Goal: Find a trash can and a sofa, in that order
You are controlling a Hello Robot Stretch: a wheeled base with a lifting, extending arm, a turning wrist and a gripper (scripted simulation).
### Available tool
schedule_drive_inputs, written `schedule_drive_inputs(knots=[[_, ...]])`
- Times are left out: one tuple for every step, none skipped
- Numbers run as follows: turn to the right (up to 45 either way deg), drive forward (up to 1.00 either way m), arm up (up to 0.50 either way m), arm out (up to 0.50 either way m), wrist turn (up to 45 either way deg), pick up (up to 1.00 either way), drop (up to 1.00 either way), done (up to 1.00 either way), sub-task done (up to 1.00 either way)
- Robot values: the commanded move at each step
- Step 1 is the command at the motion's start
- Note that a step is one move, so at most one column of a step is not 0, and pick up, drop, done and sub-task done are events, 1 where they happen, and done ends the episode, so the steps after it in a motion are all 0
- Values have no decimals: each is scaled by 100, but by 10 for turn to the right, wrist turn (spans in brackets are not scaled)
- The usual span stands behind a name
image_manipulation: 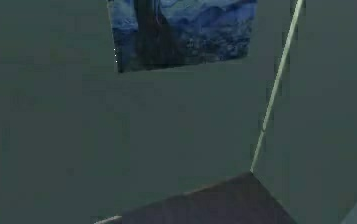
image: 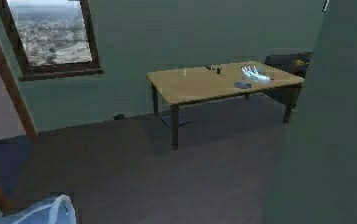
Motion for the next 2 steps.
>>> schedule_drive_inputs(knots=[[0, 95, 0, 0, 0, 0, 0, 0, 0], [270, 0, 0, 0, 0, 0, 0, 0, 0]])
